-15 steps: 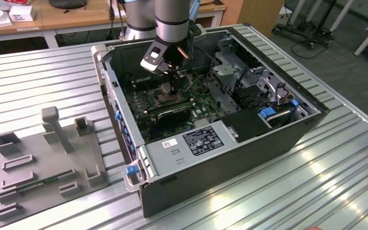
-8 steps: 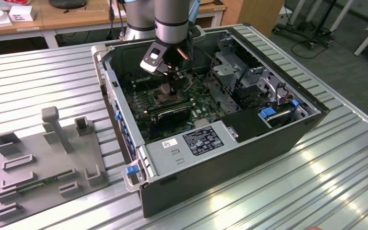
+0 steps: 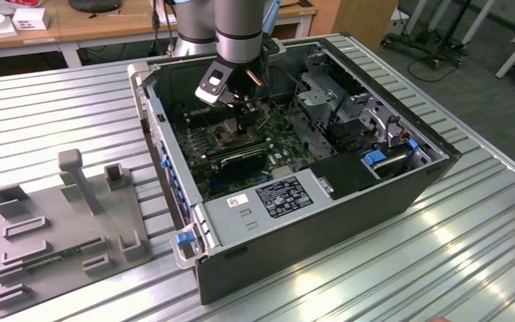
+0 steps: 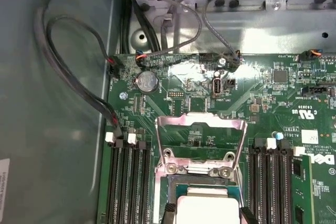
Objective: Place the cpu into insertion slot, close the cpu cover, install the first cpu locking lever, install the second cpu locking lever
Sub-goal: 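Place the cpu into insertion slot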
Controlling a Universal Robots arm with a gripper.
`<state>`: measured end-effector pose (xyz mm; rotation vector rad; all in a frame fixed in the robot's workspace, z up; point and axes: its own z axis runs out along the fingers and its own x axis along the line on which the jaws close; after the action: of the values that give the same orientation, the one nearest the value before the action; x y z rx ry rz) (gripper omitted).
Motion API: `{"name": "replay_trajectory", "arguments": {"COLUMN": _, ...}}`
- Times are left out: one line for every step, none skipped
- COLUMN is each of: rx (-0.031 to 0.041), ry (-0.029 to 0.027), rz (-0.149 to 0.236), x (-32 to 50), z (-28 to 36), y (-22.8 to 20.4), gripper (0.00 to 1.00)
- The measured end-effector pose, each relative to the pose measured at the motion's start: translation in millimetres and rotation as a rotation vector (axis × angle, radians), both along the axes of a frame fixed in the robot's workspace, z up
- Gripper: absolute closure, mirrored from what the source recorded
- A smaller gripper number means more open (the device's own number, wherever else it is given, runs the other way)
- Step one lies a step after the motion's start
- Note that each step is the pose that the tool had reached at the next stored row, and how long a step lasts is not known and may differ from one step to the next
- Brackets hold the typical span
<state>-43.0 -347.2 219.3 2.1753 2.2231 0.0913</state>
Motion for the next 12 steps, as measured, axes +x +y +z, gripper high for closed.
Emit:
{"name": "replay_trajectory", "arguments": {"rx": -0.0001, "ry": 0.0000, "rz": 0.000, "x": 0.0, "z": 0.0, "y": 0.0, "gripper": 0.46}}
{"name": "replay_trajectory", "arguments": {"rx": -0.0001, "ry": 0.0000, "rz": 0.000, "x": 0.0, "z": -0.1, "y": 0.0, "gripper": 0.46}}
{"name": "replay_trajectory", "arguments": {"rx": 0.0001, "ry": -0.0002, "rz": 0.000, "x": -0.6, "z": -0.3, "y": 0.0, "gripper": 0.46}}
{"name": "replay_trajectory", "arguments": {"rx": 0.0002, "ry": -0.0002, "rz": 0.000, "x": -1.6, "z": -0.5, "y": 0.0, "gripper": 0.46}}
{"name": "replay_trajectory", "arguments": {"rx": 0.0000, "ry": -0.0001, "rz": 0.000, "x": -2.5, "z": -0.7, "y": 0.0, "gripper": 0.46}}
{"name": "replay_trajectory", "arguments": {"rx": 0.0000, "ry": -0.0001, "rz": 0.000, "x": -2.8, "z": -0.8, "y": 0.1, "gripper": 0.46}}
{"name": "replay_trajectory", "arguments": {"rx": -0.0001, "ry": 0.0000, "rz": 0.000, "x": -2.8, "z": -0.8, "y": 0.1, "gripper": 0.46}}
{"name": "replay_trajectory", "arguments": {"rx": 0.0003, "ry": -0.0003, "rz": 0.000, "x": -2.8, "z": -1.4, "y": 0.1, "gripper": 0.46}}
{"name": "replay_trajectory", "arguments": {"rx": 0.0003, "ry": -0.0003, "rz": 0.000, "x": -2.8, "z": -2.4, "y": 0.1, "gripper": 0.46}}
{"name": "replay_trajectory", "arguments": {"rx": 0.0002, "ry": -0.0002, "rz": 0.000, "x": -2.9, "z": -3.5, "y": 0.1, "gripper": 0.46}}
{"name": "replay_trajectory", "arguments": {"rx": 0.0001, "ry": -0.0001, "rz": 0.000, "x": -3.0, "z": -4.4, "y": 0.1, "gripper": 0.46}}
{"name": "replay_trajectory", "arguments": {"rx": 0.0002, "ry": -0.0002, "rz": 0.000, "x": -3.0, "z": -5.2, "y": 0.1, "gripper": 0.46}}
